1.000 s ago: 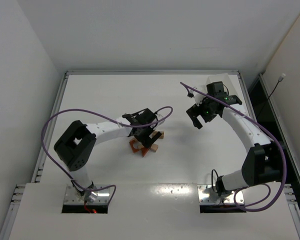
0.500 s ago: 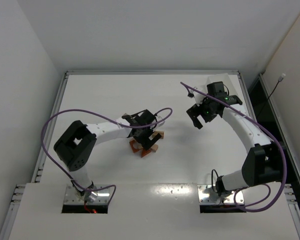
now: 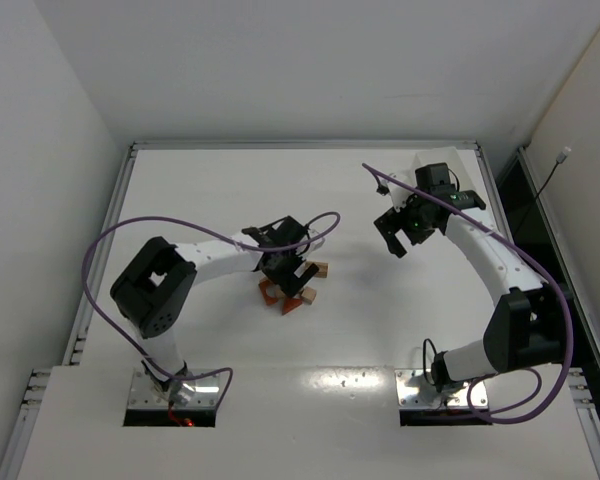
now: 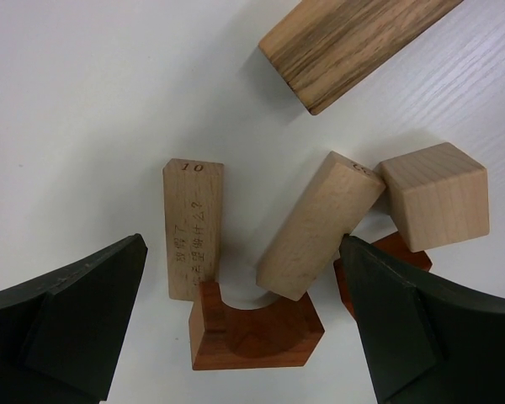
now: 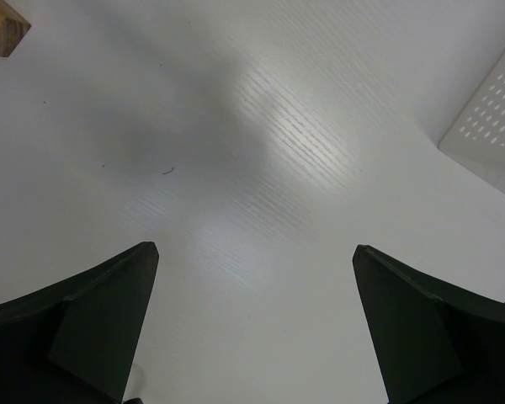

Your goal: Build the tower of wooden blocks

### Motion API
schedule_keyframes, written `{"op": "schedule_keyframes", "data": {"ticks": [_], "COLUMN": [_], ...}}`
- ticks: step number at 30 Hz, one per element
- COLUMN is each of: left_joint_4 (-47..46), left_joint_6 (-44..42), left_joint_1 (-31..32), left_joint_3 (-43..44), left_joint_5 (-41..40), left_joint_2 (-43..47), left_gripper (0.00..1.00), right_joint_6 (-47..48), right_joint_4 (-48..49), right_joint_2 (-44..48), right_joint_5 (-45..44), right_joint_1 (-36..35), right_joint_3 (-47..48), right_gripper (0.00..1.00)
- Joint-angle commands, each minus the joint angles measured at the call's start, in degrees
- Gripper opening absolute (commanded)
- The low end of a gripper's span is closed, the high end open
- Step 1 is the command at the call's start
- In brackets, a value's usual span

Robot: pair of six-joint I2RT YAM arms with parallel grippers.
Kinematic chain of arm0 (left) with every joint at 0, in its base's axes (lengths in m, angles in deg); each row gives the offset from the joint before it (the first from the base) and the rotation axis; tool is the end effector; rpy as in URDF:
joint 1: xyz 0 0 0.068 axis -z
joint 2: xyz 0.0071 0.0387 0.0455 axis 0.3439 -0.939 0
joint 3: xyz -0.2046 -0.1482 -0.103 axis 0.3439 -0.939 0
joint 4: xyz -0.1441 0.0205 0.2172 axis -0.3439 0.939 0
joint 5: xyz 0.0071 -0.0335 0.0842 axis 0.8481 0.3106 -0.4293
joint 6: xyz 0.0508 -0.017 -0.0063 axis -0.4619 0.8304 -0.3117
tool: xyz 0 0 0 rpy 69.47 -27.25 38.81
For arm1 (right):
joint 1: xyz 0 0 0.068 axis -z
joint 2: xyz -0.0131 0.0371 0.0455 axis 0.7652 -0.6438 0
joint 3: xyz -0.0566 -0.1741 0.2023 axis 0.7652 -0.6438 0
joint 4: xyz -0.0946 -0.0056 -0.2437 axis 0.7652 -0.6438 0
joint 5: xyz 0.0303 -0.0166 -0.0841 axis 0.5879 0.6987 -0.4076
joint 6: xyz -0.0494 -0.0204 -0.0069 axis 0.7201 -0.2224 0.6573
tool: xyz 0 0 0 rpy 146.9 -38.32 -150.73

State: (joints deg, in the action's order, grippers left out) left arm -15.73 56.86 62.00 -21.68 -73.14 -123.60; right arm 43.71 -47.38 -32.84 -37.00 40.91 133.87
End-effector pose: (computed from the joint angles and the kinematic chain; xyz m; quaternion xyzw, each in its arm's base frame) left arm 0.2576 -0.2283 0.1683 0.3334 0.9171 -0.0531 0.2119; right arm 0.2885 0.0501 0.2631 -0.2657 0.9279 0.0316 0.2597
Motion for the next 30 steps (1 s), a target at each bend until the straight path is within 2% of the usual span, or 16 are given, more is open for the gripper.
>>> {"op": "schedule_keyframes", "data": {"ticks": [1,16,23,30], "left_joint_4": [-0.8,-0.3,-0.3,-1.0], "left_joint_6": [0.2,-0.8,-0.8,-0.8], "left_joint_1": [-1.1,-1.1,-1.1,-1.1], "left_joint_3": [1.7,1.7,1.7,-0.1], "left_joint_5": [1.3,11.2,10.6,5.2], "left_joint_2": [-0.8,-0.8,-0.8,-1.3], "left_gripper": [1.0,1.0,1.0,1.0], "right_joint_6": [0.7,0.7,0.7,0.7], "right_joint_4": [0.1,0.1,0.1,0.1], "right_joint_2": [1.4,1.4,1.4,0.8], "right_joint_5": [0.2,0.2,0.2,0.2], "right_joint_1": [0.3,0.8,0.8,0.8], "right_joint_3": [-0.3,-0.8,-0.8,0.2], "right_gripper": [0.99,0.99,0.99,0.99]}}
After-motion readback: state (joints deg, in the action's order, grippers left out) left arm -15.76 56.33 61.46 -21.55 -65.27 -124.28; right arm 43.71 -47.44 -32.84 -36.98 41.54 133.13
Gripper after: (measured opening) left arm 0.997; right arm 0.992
